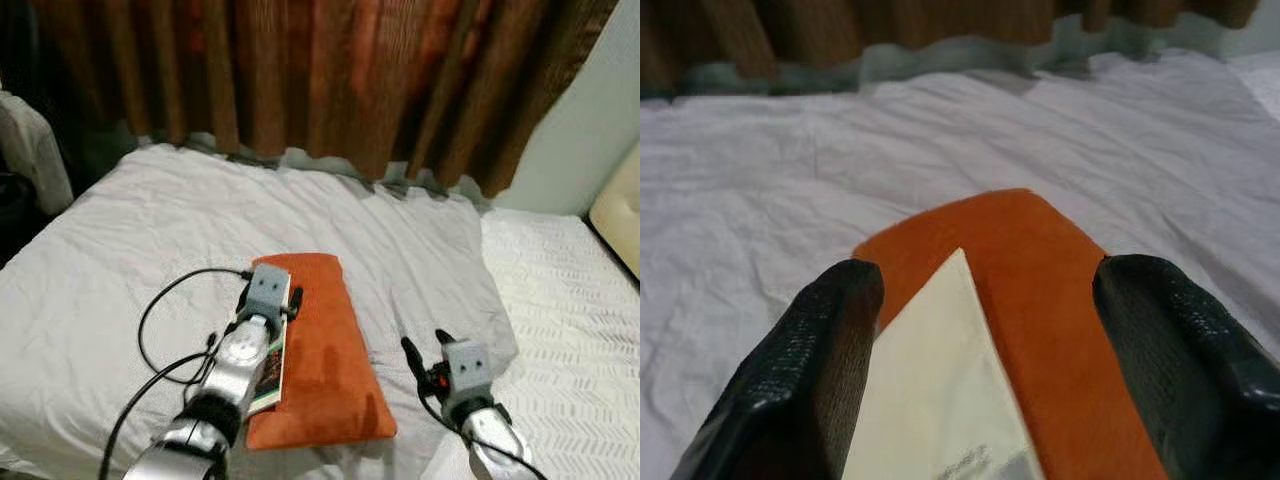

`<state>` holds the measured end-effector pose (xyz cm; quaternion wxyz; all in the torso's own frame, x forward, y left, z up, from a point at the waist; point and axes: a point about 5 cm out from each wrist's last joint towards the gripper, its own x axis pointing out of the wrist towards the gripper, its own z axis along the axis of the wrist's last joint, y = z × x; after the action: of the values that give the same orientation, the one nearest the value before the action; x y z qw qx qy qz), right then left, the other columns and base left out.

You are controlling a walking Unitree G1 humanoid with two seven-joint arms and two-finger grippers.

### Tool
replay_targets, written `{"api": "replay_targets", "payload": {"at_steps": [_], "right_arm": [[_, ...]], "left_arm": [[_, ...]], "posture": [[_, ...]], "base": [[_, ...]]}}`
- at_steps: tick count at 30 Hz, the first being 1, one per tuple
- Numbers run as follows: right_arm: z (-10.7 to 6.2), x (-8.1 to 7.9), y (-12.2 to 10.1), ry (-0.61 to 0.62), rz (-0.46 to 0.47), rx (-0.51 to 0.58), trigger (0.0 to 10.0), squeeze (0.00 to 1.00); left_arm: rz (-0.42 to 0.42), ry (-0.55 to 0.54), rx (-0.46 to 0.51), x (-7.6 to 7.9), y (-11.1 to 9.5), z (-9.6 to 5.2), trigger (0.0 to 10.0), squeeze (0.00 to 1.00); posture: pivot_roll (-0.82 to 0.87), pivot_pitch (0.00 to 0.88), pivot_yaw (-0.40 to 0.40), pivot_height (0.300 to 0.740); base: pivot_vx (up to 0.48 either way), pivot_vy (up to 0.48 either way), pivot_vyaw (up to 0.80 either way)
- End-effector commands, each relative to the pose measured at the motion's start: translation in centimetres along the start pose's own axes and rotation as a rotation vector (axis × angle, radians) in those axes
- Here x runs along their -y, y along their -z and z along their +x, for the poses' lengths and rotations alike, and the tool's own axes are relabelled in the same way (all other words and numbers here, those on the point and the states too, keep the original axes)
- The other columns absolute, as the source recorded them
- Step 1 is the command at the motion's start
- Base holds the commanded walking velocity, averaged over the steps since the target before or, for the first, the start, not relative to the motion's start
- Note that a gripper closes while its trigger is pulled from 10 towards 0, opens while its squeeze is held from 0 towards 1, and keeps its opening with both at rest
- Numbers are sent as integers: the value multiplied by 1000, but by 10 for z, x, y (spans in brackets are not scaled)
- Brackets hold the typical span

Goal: Clean up the room

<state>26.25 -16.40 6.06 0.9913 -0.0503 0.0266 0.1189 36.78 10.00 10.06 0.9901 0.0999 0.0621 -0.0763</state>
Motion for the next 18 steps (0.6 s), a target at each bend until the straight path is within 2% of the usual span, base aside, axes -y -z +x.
{"api": "replay_targets", "payload": {"at_steps": [1,2,4,7,12,13,14,18], "right_arm": [[-2,-19,-14,-142,66,38,10000,0],[-5,-26,-17,-187,85,33,10000,0],[-8,-30,-18,-206,82,23,10000,0],[-15,-33,-13,-223,73,-14,10000,0],[-17,-46,-19,-290,125,-7,10000,0],[-16,-55,-25,-354,153,-3,10000,0],[-15,-58,-27,-376,161,-4,10000,0],[-12,-64,-29,-412,158,-18,10000,0]], "left_arm": [[6,-69,-4,3,-11,6,10000,0],[-2,-85,-11,3,-13,8,10000,0],[-9,-90,-18,6,-14,8,10000,0],[-19,-80,-52,17,-13,9,10000,0],[-94,-37,-143,30,-2,6,10000,0],[-89,-60,-172,29,2,5,10000,0],[-80,-66,-177,29,3,5,10000,0],[-16,-112,-178,24,3,5,10000,0]], "posture": [[-247,147,-104,740],[-267,161,-105,740],[-282,176,-106,740],[-289,189,-106,740],[-292,206,-95,740],[-290,209,-91,740],[-290,209,-91,740],[-284,214,-89,740]], "base": [[0,0,0],[0,0,0],[0,0,0],[0,0,0],[0,0,0],[0,0,0],[0,0,0],[0,0,0]]}}
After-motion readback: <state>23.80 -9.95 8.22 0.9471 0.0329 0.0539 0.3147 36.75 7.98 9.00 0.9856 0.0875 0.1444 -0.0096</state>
